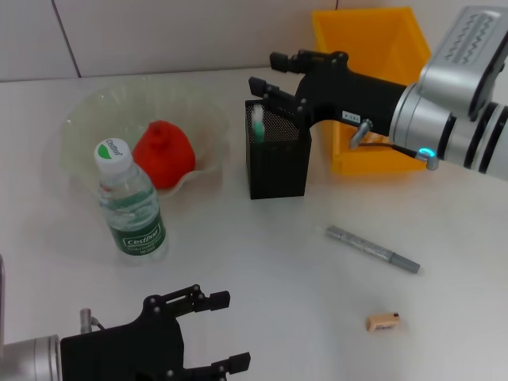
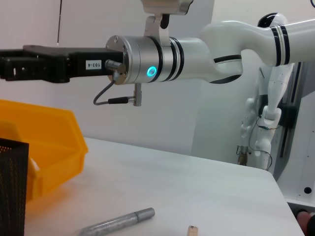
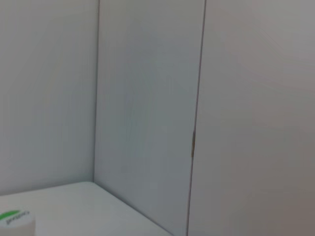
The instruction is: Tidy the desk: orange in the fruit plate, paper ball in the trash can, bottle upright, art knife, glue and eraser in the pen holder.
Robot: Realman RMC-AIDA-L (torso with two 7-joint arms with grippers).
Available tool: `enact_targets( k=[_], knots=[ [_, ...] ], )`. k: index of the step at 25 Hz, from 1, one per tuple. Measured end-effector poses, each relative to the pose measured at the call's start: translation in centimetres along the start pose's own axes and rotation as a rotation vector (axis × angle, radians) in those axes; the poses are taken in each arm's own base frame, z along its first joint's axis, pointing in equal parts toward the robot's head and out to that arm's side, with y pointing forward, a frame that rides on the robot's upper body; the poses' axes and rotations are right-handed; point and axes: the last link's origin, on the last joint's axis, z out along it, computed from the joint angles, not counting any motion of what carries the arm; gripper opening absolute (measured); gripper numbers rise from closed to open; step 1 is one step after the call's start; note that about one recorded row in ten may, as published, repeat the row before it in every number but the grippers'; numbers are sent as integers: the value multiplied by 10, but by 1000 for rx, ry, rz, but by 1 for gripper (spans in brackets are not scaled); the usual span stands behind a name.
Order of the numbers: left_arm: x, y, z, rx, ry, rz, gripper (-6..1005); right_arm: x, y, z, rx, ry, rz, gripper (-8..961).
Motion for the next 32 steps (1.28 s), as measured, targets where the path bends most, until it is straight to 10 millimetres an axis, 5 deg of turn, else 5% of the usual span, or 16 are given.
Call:
enact_targets(
  k=[9,11,13,21,32],
  knots=[
    [1,1,-1,-5,2,3,787,-32,5,-16,-103,47,110,570],
    [1,1,-1,-6,3,3,787,-45,4,-23,-134,166,145,633],
    [2,2,-1,-13,9,7,787,-56,2,-37,-125,411,168,827],
    [2,2,-1,-14,10,11,787,-69,20,-60,-212,753,130,826],
    [5,0,2,-27,10,31,787,-42,38,-72,-368,1106,-36,824]
  ],
)
